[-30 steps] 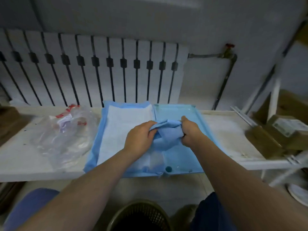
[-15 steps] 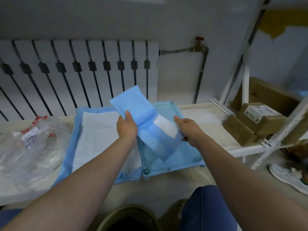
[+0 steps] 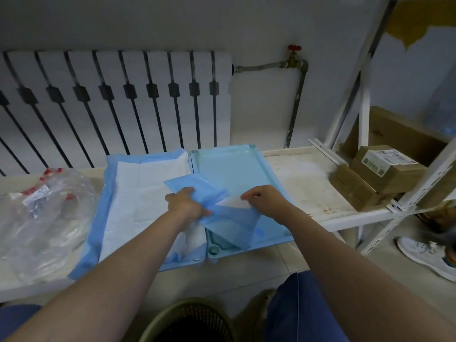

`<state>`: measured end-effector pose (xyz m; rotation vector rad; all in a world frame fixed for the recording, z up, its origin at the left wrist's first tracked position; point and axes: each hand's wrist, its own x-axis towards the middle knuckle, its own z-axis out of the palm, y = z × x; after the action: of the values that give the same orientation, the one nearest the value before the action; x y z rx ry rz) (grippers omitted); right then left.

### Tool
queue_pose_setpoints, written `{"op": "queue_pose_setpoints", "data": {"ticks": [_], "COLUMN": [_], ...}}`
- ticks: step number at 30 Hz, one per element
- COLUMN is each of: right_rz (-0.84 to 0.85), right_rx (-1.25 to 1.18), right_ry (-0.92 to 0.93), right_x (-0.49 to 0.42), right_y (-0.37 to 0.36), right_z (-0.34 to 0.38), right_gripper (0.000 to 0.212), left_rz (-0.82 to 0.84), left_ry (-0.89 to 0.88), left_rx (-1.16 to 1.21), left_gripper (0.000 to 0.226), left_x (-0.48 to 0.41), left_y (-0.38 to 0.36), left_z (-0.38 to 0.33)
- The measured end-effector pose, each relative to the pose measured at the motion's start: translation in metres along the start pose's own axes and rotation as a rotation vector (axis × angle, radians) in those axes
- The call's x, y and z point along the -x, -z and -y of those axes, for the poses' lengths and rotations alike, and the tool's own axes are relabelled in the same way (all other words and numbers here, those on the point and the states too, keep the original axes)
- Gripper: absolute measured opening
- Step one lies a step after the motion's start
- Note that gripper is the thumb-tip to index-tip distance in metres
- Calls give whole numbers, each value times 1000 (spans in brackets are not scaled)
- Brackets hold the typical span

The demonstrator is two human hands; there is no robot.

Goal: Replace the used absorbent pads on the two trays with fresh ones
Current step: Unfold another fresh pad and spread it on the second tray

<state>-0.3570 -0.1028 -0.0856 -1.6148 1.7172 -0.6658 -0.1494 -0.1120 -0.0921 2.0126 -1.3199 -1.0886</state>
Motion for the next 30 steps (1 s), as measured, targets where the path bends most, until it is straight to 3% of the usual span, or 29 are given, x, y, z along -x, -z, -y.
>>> {"op": "queue_pose_setpoints", "data": {"ticks": [1, 4, 6, 7, 8, 11, 15, 21, 24, 27, 30], "right_rz": [48, 247, 276, 256, 230, 77, -133, -362, -463, -524, -543], "right_rx": [41, 300, 449, 504, 546, 620, 615, 466, 292, 33, -165], "right_ry": [2, -16, 26, 58, 82, 95, 55, 3, -55, -168, -245], "right_x": [2, 5, 9, 8, 6, 2, -4, -6, -5, 3, 12], "right_y": [2, 3, -1, -5, -8, -10, 0, 16, 27, 43, 52], "right_z": [2, -1, -3, -6, -9, -16, -16, -16, -18, -18, -20], "right_gripper": [31, 90, 102, 101, 96, 60, 30, 28, 27, 19, 16], "left_rz": [-16, -46, -48, -59, -86, -191, -303, -300, -292, -268, -214], "left_ry": [-4, -12, -59, -86, -89, -84, -92, -203, -342, -394, -223], "left_rx": [-55, -67, -142, -194, -211, -203, -26, 156, 306, 464, 441], "left_gripper": [80, 53, 23, 14, 26, 20, 27, 27, 30, 71, 90], "left_x": [-1, -9, -10, -8, -11, -11, -16, -23, -26, -20, -7], "left_y": [-2, -6, -7, -8, -9, -10, -8, -5, 2, 5, -8], "left_z": [2, 12, 16, 16, 18, 13, -12, -57, -77, -90, -89]}}
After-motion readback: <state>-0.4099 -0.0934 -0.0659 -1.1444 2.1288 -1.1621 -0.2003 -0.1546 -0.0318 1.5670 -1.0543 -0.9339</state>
